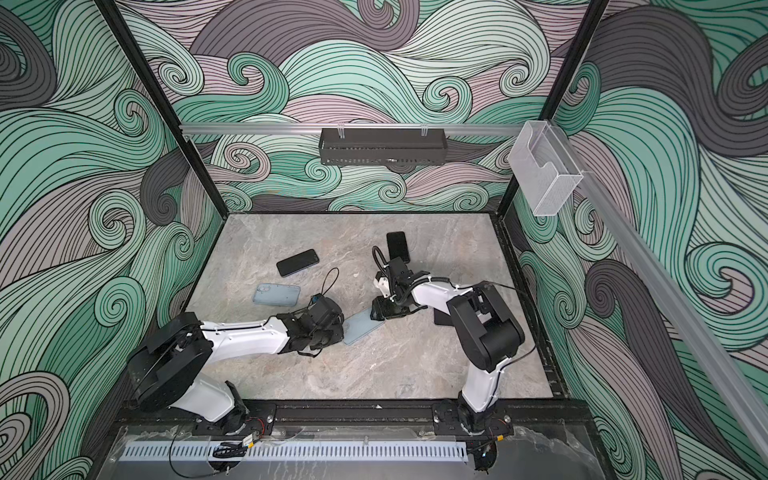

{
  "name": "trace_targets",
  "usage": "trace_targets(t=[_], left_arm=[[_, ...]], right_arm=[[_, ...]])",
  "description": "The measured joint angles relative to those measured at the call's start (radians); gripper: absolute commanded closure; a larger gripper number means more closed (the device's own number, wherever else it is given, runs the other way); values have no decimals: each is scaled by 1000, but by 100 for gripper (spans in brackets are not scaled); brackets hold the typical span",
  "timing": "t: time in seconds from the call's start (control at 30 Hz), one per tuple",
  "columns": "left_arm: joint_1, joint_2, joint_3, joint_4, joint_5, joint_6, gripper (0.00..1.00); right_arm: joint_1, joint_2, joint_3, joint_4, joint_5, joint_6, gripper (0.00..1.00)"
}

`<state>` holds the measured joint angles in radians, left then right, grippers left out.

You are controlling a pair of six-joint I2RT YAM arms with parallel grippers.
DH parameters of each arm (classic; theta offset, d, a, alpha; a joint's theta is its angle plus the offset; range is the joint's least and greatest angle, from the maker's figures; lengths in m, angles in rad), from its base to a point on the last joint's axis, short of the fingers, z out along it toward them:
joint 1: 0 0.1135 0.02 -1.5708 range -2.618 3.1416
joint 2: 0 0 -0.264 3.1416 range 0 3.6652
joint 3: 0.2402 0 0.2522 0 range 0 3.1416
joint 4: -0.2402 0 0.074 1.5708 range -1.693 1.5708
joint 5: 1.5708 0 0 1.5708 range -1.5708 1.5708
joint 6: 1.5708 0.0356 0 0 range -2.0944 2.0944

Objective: Put the phone into the phone case

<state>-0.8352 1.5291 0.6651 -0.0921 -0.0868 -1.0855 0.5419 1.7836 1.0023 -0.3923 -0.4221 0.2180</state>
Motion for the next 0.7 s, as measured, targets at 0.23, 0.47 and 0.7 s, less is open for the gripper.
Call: trace_targets(t=[0.23,0.47,0.7], left_arm=[[91,1,1,0,25,67,79],[149,62,62,0,106,176,79],[164,113,124,-21,138,264,79]], right_arm=[[15,-58,-90,16,-53,33,56],[22,-124,-190,72,-87,99,63],[26,-139,-219,112,-97,152,64]])
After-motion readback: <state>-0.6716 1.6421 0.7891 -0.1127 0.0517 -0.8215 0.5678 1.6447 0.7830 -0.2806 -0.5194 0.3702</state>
